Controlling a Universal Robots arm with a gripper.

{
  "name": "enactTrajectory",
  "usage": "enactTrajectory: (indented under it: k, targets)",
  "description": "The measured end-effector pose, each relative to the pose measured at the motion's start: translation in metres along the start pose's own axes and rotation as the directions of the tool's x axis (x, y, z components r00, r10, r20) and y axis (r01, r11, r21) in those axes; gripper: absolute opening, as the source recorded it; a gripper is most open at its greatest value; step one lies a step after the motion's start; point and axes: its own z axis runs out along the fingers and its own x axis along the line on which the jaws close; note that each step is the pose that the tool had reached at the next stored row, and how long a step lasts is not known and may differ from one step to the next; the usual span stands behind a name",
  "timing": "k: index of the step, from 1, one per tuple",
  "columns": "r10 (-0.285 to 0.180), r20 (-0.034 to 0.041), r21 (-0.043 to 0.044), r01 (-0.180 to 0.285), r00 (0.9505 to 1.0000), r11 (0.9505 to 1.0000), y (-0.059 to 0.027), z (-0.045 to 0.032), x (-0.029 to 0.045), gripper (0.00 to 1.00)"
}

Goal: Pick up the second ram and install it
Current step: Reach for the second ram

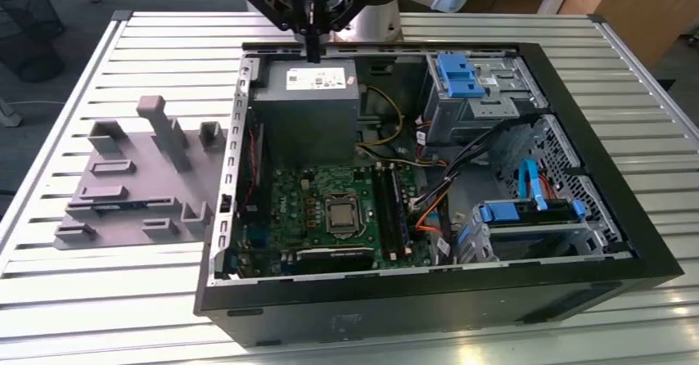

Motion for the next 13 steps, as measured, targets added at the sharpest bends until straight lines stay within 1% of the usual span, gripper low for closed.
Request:
enactTrajectory:
  k: [4, 13]
  targets:
    - [0.0, 0.0, 0.0, 0.0, 1.0, 1.0, -0.0002, -0.0001, 0.0021, 0.11]
    - [0.0, 0.0, 0.0, 0.0, 1.0, 1.0, -0.0007, -0.0002, 0.0094, 0.11]
